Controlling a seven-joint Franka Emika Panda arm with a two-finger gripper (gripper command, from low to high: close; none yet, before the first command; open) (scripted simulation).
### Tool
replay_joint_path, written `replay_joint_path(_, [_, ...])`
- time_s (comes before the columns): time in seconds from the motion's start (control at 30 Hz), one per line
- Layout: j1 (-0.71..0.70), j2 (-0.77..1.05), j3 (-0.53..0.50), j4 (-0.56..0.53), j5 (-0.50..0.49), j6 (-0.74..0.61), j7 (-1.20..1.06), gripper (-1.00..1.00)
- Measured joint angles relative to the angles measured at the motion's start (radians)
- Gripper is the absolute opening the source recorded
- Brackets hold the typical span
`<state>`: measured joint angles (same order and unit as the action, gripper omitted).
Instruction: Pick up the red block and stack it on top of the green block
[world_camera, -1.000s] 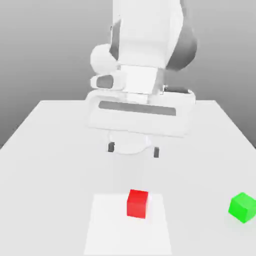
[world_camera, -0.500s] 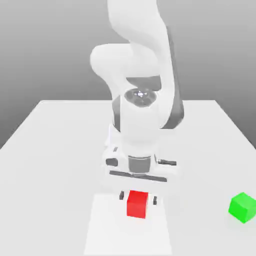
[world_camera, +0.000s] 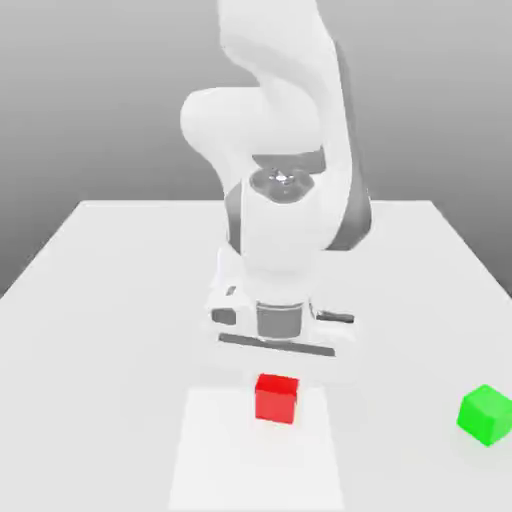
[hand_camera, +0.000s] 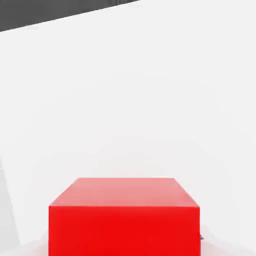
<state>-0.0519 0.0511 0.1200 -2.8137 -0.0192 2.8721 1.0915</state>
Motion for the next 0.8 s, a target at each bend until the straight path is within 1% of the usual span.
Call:
replay_joint_path(0.1, [0.004, -0.063, 0.003, -0.013, 0.024, -0.055, -0.019, -1.00])
replay_joint_path(0.13, [0.003, -0.066, 0.013, -0.002, 0.029, -0.071, -0.004, -1.00])
replay_joint_path(0.2, [0.028, -0.058, 0.049, 0.033, 0.035, -0.099, 0.045, -1.00])
replay_joint_path(0.27, [0.042, -0.041, 0.111, 0.075, 0.035, -0.127, 0.108, -1.00])
replay_joint_path(0.4, [0.168, -0.004, 0.181, 0.161, 0.012, -0.179, 0.252, -1.00])
replay_joint_path(0.67, [0.347, 0.078, 0.263, 0.331, -0.070, -0.270, 0.564, -1.00])
replay_joint_path(0.8, [0.396, 0.196, 0.219, 0.355, -0.167, -0.182, 0.658, -1.00])
